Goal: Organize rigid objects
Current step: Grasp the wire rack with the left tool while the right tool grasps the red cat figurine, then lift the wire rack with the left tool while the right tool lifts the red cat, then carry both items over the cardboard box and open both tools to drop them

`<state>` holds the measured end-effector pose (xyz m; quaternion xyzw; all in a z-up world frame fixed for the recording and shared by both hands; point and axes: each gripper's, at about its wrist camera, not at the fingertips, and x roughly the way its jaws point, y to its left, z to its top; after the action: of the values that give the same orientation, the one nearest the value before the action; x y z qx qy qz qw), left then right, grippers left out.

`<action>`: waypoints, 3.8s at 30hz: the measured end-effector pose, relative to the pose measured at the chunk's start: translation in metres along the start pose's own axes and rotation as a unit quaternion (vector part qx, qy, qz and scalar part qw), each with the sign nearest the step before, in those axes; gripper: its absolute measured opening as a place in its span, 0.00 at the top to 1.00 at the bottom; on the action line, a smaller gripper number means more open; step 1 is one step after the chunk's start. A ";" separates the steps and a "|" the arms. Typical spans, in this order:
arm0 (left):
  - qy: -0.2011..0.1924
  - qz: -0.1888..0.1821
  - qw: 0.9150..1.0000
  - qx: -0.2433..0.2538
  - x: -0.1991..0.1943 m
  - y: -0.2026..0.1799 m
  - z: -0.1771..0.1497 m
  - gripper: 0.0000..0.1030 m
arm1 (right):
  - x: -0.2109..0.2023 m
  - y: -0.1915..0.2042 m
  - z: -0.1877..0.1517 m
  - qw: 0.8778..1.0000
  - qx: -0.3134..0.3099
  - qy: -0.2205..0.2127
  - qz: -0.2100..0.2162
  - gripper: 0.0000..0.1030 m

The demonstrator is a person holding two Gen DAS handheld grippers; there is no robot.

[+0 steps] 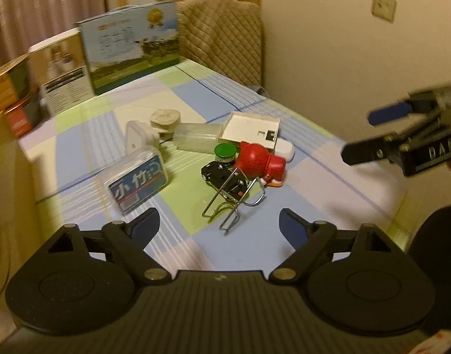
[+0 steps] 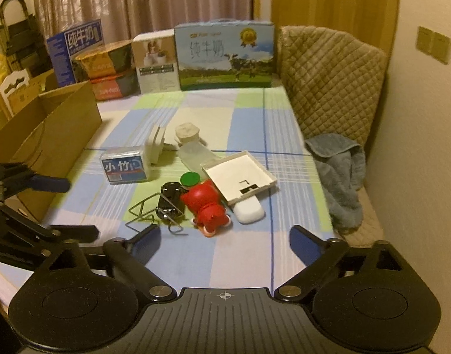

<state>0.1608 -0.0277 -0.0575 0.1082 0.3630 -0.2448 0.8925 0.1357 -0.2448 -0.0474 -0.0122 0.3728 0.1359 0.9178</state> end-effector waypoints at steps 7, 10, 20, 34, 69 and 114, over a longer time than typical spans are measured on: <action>0.008 -0.021 0.997 0.079 0.044 -0.002 0.000 0.38 | 0.044 -0.009 0.011 0.999 -0.016 0.030 0.013 0.32; 0.005 -0.041 0.994 0.101 0.056 -0.003 0.003 0.43 | 0.054 -0.011 0.014 0.999 -0.018 0.035 0.015 0.34; 0.037 -0.082 0.994 0.059 0.064 0.007 0.006 0.74 | 0.088 -0.009 0.019 0.998 -0.014 0.054 0.036 0.38; 0.045 -0.074 0.996 -0.012 0.038 0.012 -0.020 0.76 | 0.136 0.007 0.024 0.995 -0.050 0.079 0.035 0.56; 0.018 -0.064 0.998 -0.009 0.032 -0.002 -0.010 0.77 | 0.093 0.003 0.004 0.998 0.012 0.069 0.003 0.57; -0.017 0.204 0.966 -0.155 -0.171 0.231 -0.064 0.77 | 0.098 0.317 0.106 0.972 -0.102 0.038 0.207 0.57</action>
<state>0.1362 0.2550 0.0209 0.0359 0.3517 0.0001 0.9354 0.1934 0.0972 -0.0134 -0.0329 0.3865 0.3599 0.8485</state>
